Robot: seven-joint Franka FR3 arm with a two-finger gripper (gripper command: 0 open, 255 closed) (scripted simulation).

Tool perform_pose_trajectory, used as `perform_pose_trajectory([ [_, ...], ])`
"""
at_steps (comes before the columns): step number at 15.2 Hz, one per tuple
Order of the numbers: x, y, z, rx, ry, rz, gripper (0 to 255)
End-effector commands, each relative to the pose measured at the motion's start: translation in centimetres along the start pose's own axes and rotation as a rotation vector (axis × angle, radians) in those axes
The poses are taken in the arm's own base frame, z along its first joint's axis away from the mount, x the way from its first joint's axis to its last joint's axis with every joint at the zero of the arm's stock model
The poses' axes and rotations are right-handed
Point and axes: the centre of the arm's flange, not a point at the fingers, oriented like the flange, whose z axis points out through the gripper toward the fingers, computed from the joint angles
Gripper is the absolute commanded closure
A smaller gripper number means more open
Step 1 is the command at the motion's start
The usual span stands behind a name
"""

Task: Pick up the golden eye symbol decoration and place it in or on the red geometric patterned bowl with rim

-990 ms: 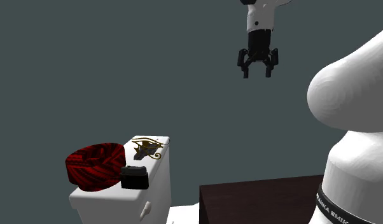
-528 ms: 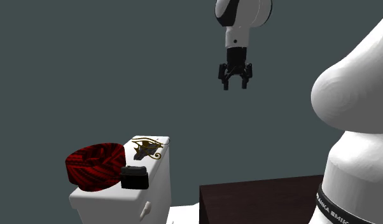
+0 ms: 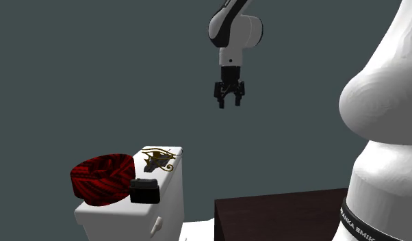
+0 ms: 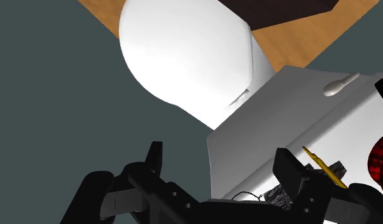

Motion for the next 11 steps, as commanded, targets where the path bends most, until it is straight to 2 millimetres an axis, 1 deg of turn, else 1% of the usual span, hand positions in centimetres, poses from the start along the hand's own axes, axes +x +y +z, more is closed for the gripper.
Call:
perform_pose_trajectory([
  [1, 1.7, -1.4, 1.2, 0.002, 0.004, -0.065, 0],
  [6, 5.7, -5.5, 4.2, 0.007, 0.012, -0.222, 0],
  [11, 9.0, -10.2, 7.2, 0.012, 0.019, -0.379, 0],
])
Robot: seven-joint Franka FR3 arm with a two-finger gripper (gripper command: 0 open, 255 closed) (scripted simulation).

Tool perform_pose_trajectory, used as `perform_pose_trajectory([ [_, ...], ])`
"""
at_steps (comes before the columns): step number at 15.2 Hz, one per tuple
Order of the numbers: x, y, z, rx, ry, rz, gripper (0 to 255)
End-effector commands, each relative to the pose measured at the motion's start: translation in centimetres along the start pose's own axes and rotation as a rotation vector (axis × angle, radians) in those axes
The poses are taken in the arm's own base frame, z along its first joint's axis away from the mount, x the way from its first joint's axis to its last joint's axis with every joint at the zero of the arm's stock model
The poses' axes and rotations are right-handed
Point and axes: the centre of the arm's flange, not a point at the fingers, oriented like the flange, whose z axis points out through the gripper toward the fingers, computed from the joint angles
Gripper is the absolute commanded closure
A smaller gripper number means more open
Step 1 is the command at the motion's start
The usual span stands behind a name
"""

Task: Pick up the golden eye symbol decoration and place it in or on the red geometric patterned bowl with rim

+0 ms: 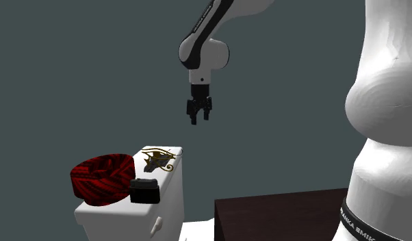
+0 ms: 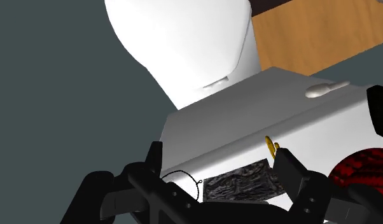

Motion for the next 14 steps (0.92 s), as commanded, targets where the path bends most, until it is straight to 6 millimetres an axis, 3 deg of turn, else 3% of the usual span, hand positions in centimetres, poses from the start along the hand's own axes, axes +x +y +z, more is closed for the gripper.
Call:
perform_pose_trajectory([
  [1, 1.8, -1.6, 1.2, 0.002, 0.004, -0.065, 0],
  [14, 10.7, -13.5, 9.0, 0.014, 0.024, -0.473, 0],
])
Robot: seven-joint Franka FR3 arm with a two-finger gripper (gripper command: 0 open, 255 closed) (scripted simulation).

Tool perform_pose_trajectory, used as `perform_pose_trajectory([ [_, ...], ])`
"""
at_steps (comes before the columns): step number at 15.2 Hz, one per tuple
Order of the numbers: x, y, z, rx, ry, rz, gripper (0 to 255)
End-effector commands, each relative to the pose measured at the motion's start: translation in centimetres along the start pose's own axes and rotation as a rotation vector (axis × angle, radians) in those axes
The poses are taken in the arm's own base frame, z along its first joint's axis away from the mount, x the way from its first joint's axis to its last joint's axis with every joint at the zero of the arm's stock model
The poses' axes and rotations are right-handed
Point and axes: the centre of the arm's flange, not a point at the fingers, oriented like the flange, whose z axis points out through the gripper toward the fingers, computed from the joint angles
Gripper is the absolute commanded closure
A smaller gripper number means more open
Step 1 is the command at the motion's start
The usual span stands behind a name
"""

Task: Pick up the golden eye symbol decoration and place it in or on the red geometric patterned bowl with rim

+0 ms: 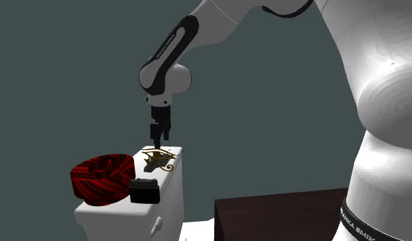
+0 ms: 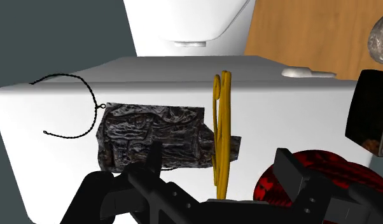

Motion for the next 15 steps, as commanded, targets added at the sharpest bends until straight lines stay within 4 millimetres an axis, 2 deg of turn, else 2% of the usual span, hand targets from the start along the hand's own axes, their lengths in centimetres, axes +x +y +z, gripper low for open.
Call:
perform_pose_trajectory([
  [1, 1.2, -1.1, 1.1, 0.001, 0.003, -0.049, 0],
  [9, 1.2, -1.1, 5.1, 0.001, 0.003, -0.049, 0],
  [15, 1.2, -1.1, 5.1, 0.001, 0.003, -0.049, 0],
])
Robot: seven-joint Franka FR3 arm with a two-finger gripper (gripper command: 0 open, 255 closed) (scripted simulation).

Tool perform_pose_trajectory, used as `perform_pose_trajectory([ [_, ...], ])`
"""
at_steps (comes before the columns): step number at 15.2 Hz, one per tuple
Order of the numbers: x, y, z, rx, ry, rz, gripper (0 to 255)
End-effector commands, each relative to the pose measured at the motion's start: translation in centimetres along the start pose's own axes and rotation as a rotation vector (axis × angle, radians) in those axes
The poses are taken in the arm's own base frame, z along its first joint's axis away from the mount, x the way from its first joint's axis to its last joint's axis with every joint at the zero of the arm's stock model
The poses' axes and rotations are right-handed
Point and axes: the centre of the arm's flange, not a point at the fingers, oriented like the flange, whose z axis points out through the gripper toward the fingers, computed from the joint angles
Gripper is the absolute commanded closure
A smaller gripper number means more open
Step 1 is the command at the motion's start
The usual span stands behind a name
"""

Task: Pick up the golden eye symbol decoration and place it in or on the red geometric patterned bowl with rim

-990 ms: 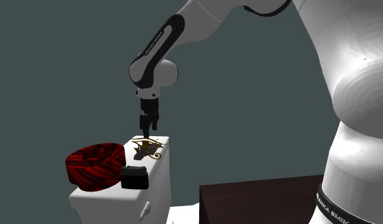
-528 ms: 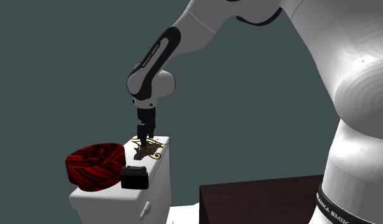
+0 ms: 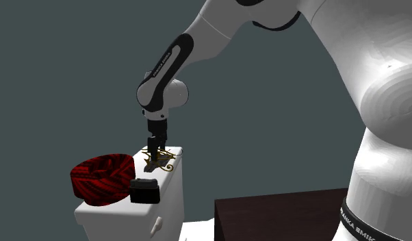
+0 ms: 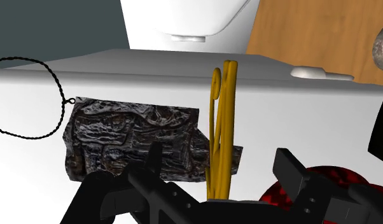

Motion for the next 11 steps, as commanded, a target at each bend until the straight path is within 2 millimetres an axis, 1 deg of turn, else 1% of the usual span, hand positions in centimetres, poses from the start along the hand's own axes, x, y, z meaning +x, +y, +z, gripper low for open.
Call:
perform_pose_trajectory([
  [1, 0.01, 0.00, 0.01, 0.000, 0.000, 0.000, 0],
  [2, 0.01, 0.00, 0.01, 0.000, 0.000, 0.000, 255],
  [11, 0.01, 0.00, 0.01, 0.000, 0.000, 0.000, 255],
])
